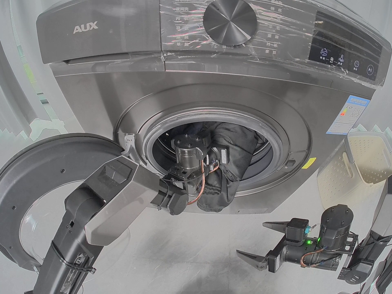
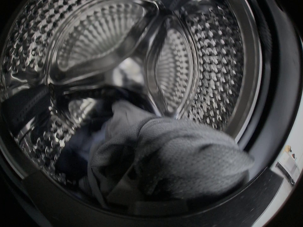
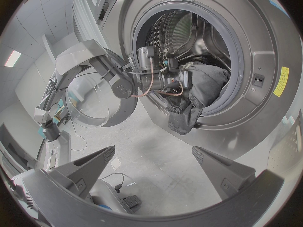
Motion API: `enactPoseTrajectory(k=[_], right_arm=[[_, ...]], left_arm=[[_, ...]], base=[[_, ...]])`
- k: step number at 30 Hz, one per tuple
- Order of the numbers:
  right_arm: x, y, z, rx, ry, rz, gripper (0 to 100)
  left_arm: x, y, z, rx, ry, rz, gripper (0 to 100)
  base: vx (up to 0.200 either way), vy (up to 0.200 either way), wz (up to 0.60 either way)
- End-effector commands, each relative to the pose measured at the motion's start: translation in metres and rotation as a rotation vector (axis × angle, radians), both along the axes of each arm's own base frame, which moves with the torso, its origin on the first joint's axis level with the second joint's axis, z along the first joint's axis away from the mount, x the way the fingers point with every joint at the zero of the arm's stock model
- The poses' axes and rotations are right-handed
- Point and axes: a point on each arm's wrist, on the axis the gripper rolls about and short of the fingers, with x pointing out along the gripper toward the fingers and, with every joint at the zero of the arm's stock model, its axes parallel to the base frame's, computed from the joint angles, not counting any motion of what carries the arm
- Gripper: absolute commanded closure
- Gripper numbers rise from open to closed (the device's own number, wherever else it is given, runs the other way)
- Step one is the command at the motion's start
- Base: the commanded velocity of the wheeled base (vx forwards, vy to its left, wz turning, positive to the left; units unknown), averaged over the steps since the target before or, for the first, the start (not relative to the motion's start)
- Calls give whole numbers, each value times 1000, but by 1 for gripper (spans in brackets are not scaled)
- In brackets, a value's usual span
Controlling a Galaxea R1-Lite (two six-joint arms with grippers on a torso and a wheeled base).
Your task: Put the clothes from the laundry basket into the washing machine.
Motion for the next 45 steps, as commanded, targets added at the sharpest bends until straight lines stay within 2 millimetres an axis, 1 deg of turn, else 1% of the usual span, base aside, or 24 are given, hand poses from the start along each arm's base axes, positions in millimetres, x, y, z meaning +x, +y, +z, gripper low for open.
enactPoseTrajectory(k=[1,2,3,9,15,16,20,21,23,24,27,28,29,30,32,34,38,40,42,45], right_arm=[[-3,3,-1,0,5,18,0],[-3,3,-1,-1,4,16,0],[-3,4,-1,1,4,22,0],[-4,5,-2,-2,8,25,0],[-3,6,-3,-4,10,25,0],[-3,5,-3,-6,13,25,0],[-4,5,-3,-5,12,25,0],[-4,5,-3,-5,12,25,0],[-3,4,-3,-5,11,22,0],[-4,5,-3,-5,12,25,0],[-3,5,-2,-2,9,25,0],[-4,5,-2,-1,8,25,0],[-4,4,-2,-2,9,25,0],[-4,5,-1,0,7,25,0],[-4,4,-1,-1,8,25,0],[-4,5,-1,0,7,25,0],[-4,5,-1,-1,7,25,0],[-4,5,-1,0,7,26,0],[-4,5,-1,0,7,26,0],[-4,5,-1,0,7,26,0]], left_arm=[[30,-1,24,-137,-149,130,100],[31,-1,25,-144,-156,136,100],[36,5,18,-139,-145,164,100],[42,17,23,-162,-152,186,100],[42,14,17,-154,-144,182,100],[41,12,16,-155,-142,177,0],[37,7,21,-162,-146,164,0],[29,4,16,-137,-118,152,0],[21,3,20,-116,-99,135,0],[7,-1,23,-86,-67,107,0],[-14,0,18,-15,10,48,0],[-22,2,16,21,49,33,0],[-24,3,15,29,60,30,0],[-32,7,7,72,108,25,0],[-38,10,0,96,136,16,0],[-42,12,-7,126,159,7,0],[-41,11,-18,155,172,-11,0],[-40,9,-30,167,186,-22,0],[-37,6,-38,169,189,-23,0],[-24,4,-47,154,170,-8,0]], base=[[0,0,0],[0,0,0],[0,0,0],[0,0,0],[0,0,0],[0,0,0],[0,0,0],[0,0,0],[0,0,0],[0,0,0],[0,0,0],[0,0,0],[0,0,0],[0,0,0],[0,0,0],[0,0,0],[0,0,0],[0,0,0],[0,0,0],[0,0,0]])
